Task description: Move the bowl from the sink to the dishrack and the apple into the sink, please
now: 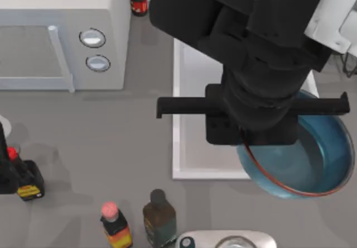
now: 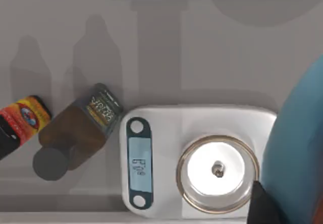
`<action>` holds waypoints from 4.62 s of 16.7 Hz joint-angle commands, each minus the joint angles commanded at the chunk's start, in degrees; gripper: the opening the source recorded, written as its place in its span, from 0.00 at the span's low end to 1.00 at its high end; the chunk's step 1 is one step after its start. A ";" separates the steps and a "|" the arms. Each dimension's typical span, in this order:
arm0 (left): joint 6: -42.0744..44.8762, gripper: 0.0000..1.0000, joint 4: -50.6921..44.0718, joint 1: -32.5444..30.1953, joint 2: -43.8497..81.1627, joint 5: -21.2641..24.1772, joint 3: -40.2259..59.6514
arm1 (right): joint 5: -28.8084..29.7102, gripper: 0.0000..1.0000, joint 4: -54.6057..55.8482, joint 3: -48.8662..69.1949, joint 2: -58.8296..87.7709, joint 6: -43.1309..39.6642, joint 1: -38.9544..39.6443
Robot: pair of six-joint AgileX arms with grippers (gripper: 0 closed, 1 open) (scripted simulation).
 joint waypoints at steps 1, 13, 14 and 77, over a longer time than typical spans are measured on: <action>0.00 1.00 0.00 0.00 0.00 0.00 0.00 | 0.00 0.00 0.00 0.00 0.00 0.00 0.00; 0.00 1.00 0.00 0.00 0.00 0.00 0.00 | -10.19 0.00 21.02 -8.32 -8.90 -14.00 -18.33; 0.00 1.00 0.00 0.00 0.00 0.00 0.00 | -12.16 0.00 25.69 -10.10 -10.52 -16.87 -22.57; 0.00 1.00 0.00 0.00 0.00 0.00 0.00 | -25.71 1.00 137.36 -51.27 2.19 -56.14 -74.16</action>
